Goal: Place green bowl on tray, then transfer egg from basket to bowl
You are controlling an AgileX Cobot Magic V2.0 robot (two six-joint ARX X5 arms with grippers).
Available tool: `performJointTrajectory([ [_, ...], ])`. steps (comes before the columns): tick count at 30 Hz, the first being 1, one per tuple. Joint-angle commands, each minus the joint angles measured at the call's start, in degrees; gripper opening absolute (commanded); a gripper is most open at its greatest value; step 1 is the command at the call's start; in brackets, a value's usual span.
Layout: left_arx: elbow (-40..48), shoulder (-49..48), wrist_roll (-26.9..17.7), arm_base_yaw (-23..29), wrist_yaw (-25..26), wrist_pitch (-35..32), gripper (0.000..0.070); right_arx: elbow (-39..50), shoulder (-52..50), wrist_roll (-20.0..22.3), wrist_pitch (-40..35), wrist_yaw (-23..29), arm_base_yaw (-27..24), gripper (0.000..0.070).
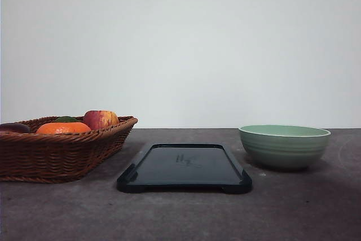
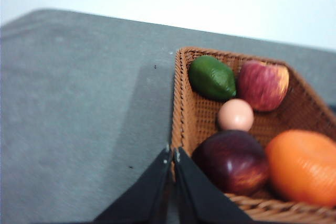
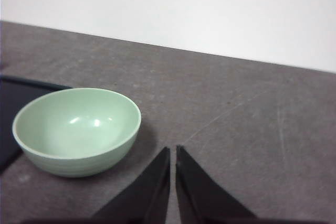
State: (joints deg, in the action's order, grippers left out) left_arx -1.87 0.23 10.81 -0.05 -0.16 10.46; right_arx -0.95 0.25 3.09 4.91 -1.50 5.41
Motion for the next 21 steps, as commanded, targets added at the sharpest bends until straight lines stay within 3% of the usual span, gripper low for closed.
performJointTrajectory([
  [1, 1.05, -0.04, 12.48, 0.09, -0.07, 0.15, 0.0007, 0.24, -0.04, -7.89, -1.03, 0.59, 0.04, 0.0010],
  [6, 1.07, -0.04, 25.01, 0.09, -0.07, -0.77, 0.0007, 0.24, -0.04, -17.45, -3.56, 3.03, 0.02, 0.0010],
  [10, 1.05, -0.04, 32.69, 0.09, -0.07, -6.98, 0.0007, 0.09, -0.04, -27.01, -6.79, 1.60, 0.07, 0.0010],
  [13, 0.96, -0.04, 33.18, 0.09, -0.09, -15.60, 0.0007, -0.27, -0.04, -31.72, -8.02, -1.17, 0.07, 0.0009],
  [16, -0.22, 0.00, 31.54, 0.09, -0.09, -20.93, 0.0007, -2.01, -0.02, -31.82, -7.78, -3.97, 0.07, 0.0009],
  [21, -7.58, 2.44, 26.30, 0.09, -0.09, -15.12, 0.0007, -8.68, 1.68, -31.07, -3.79, -4.52, 0.07, 0.0007],
])
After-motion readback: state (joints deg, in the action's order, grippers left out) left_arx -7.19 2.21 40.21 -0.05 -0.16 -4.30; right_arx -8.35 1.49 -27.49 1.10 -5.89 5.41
